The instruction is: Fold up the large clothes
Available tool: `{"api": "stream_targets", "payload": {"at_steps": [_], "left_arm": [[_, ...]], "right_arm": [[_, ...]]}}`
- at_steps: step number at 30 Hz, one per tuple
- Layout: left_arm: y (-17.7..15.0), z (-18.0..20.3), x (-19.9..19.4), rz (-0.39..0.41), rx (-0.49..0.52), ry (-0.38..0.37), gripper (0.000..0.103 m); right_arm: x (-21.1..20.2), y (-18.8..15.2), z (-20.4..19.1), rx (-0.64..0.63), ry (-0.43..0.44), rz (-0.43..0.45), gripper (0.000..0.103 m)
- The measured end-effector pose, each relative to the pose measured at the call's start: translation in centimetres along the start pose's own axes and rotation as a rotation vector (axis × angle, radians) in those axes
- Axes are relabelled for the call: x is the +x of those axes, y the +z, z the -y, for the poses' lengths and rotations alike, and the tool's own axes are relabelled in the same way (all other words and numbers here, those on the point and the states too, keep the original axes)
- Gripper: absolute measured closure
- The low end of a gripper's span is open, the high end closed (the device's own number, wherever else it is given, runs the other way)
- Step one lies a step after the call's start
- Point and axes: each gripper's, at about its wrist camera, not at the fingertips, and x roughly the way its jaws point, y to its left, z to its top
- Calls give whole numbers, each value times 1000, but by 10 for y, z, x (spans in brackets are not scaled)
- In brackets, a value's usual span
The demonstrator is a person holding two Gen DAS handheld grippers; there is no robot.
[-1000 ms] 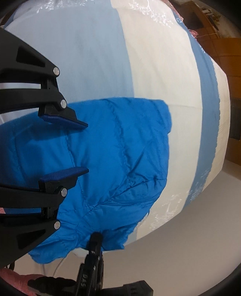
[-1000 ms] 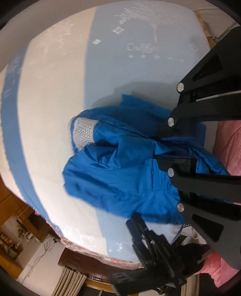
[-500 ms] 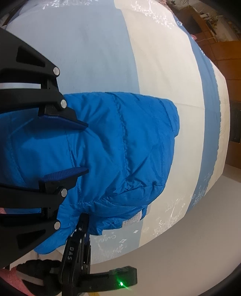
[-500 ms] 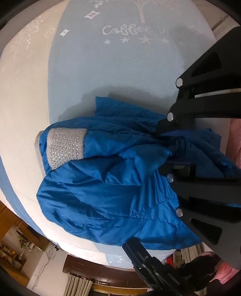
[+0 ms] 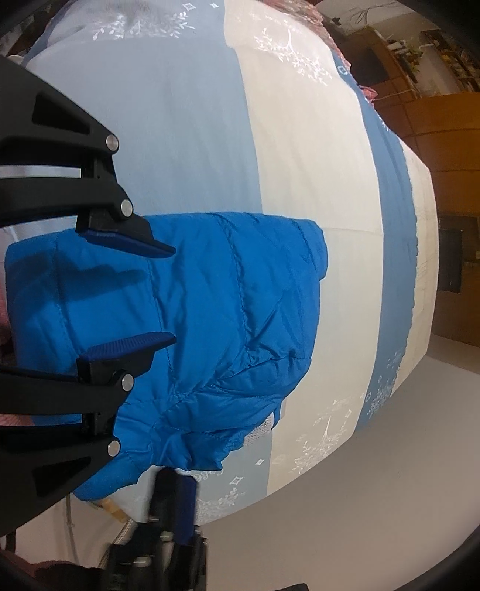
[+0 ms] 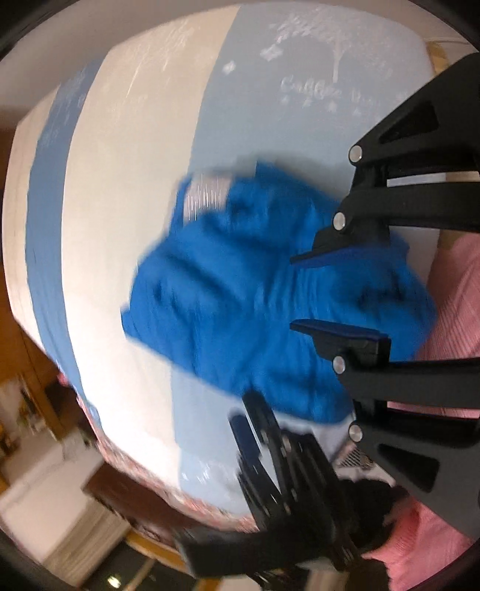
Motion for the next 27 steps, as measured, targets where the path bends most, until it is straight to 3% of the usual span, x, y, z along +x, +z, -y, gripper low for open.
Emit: {"api": "stream_targets", "payload": {"at_steps": [9,16,23,27], "left_arm": [[-7,-3,6,-22,19,5,62],[-15,-6,22,-66,30,-14,62],[-24,-14,37,-75,30,-29,60],[-16,-27,30,-91,4,-79,60]], "right_arm": [[28,-29,-4,-28,-79,-88,80],[43,-51,13,52,-123,-127,81],[66,-65,33,133,-60,-135,80],[44,-57,35,118,-38,-129,80]]}}
